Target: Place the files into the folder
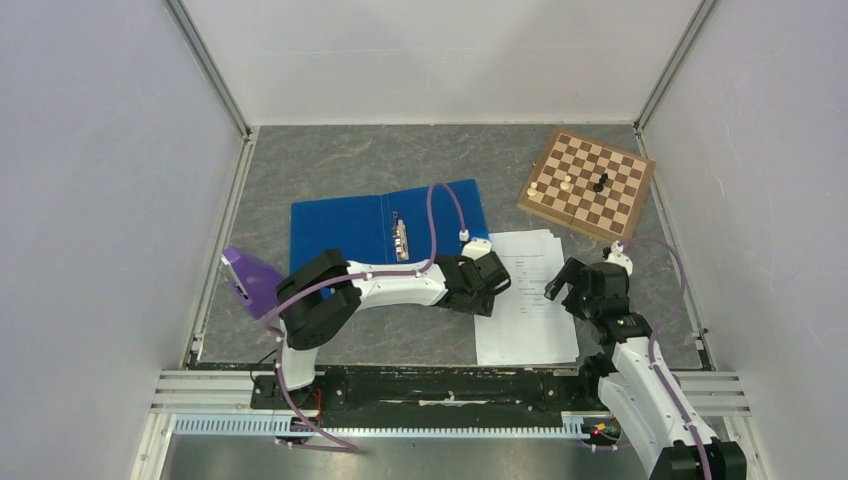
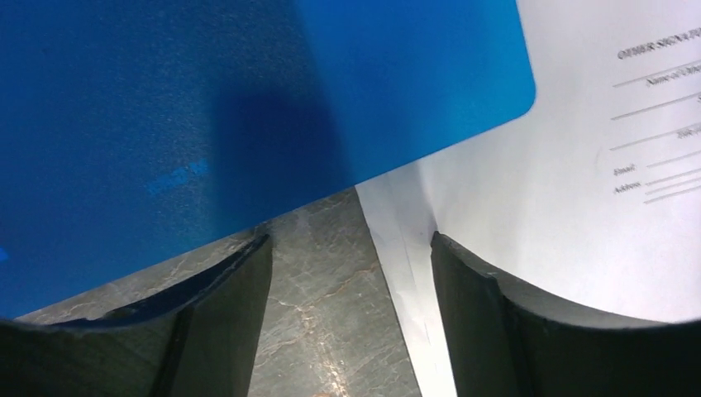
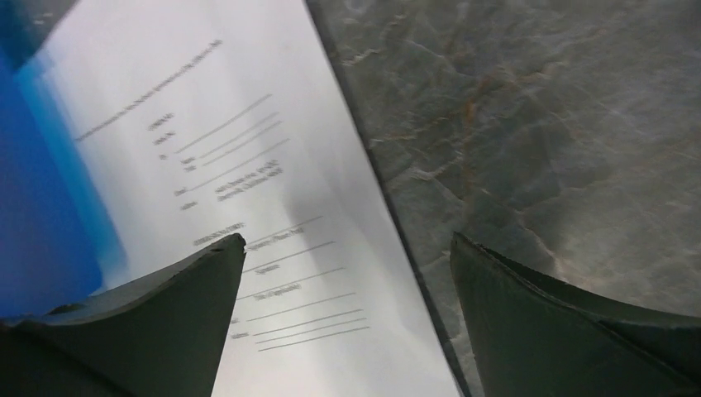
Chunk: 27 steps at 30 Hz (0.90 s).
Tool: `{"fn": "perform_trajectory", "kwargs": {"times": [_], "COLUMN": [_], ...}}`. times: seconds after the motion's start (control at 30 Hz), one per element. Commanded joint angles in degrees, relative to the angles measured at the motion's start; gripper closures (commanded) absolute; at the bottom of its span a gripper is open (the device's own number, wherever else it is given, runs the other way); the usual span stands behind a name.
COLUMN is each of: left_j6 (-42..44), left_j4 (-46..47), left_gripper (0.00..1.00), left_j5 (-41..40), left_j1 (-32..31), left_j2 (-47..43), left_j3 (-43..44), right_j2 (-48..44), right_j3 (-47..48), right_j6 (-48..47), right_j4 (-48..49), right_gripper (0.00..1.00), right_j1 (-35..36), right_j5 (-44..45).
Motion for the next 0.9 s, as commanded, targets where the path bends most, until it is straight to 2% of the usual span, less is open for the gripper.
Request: {"fn": "perform_trajectory", "kwargs": {"times": [0.0, 0.07, 0.3, 0.57, 0.7, 0.87], "left_j6": [-4.59, -5.01, -5.50, -6.72, -5.71, -1.71], "left_j4": [-4.48, -6.50, -11.67, -12.29, -10.31, -3.56], "left_gripper": [0.28, 0.34, 0.44, 0.49, 0.51, 0.51], "left_j5": [-6.62, -7.61, -8.59, -7.23, -5.92, -0.43], "left_j1": [-0.33, -0.53, -1.84, -2.62, -2.56, -2.64], "left_j2": [3.52, 4.74, 10.77, 12.13, 10.79, 8.47], "left_j3": [2.03, 3.18, 7.61, 6.48, 4.71, 1.90], "right_j2": [-0.05, 0.93, 1.39, 0.49, -2.77, -4.23], "right_j3": [-4.79, -6.25, -7.28, -5.08, -4.87, -5.09], "right_j6": [1.94, 2.74, 4.85, 7.04, 7.93, 7.70], "right_j4": [5.09, 7.25, 9.75, 9.67, 9.37, 12.54], "right_gripper": [0.02, 0.02, 0.02, 0.02, 0.02, 0.03], "right_j1": [-0.56, -0.47, 0.64, 5.84, 5.84, 6.16], "right_j5": [-10.60, -13.74, -17.74, -22.57, -24.19, -28.38]}}
